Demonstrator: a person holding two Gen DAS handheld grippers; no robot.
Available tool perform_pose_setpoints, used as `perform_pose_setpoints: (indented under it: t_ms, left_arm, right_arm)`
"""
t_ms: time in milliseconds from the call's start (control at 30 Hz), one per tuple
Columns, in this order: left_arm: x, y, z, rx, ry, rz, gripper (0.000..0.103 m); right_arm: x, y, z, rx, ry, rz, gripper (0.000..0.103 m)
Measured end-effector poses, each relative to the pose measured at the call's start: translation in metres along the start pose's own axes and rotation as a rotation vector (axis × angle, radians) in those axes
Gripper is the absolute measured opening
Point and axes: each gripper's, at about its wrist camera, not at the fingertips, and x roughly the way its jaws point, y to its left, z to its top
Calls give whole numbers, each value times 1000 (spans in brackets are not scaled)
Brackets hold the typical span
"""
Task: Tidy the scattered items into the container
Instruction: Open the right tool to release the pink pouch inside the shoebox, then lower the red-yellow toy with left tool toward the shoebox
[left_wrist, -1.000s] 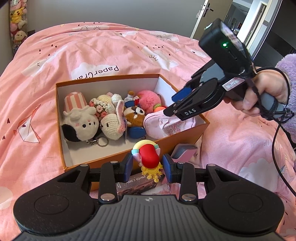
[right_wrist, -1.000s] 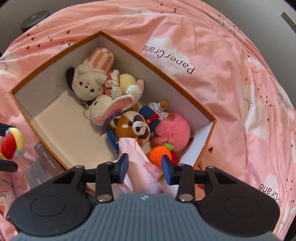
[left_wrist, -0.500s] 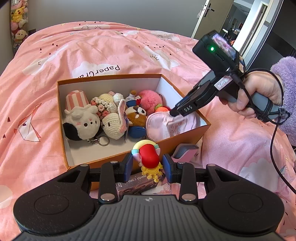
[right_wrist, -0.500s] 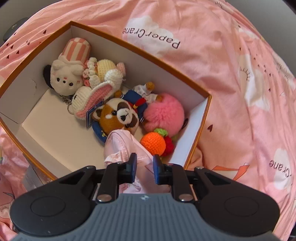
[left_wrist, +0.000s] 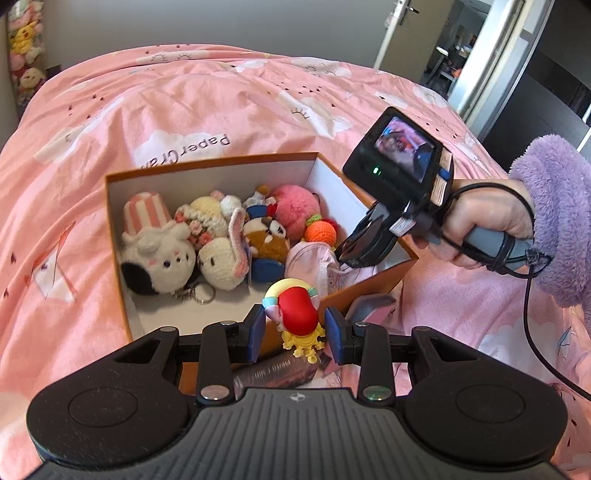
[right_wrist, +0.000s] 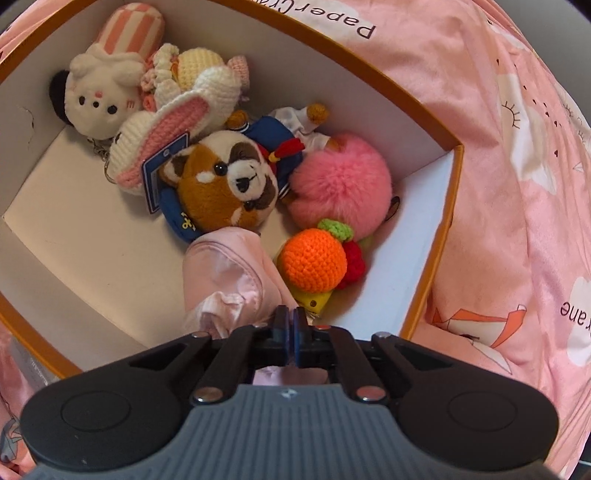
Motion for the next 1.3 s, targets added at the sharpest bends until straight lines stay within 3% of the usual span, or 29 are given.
perform_pose_setpoints:
  t_ms: [233,367,433,567,700,967,1300]
  left_arm:
    - [23,1,10,-13,0,-18,41]
    - [33,3,10,-10,18,-15,40]
    - [35,3,12,-6,21,-14,40]
    - [36,5,17,-15,11,-14,41]
    - [35,6,19,-20,10,-14,40]
    - [39,14,19,-32,20,8,41]
    - [55,13,39,-41,37,-35,40]
  right_arm:
    - [19,0,-2,9,-57,18,3]
    - [-3,-7,-3,16,-97,33,3]
    - [-22,-16,-4,42,-117,65,13]
    - [-46,-23,-6,65,-154,143,14]
    - [-40,-19,-2,105,-166,227,14]
    - [-4,-19,13,160,-124,223,16]
    - [9,-16,13,176,-128,215,18]
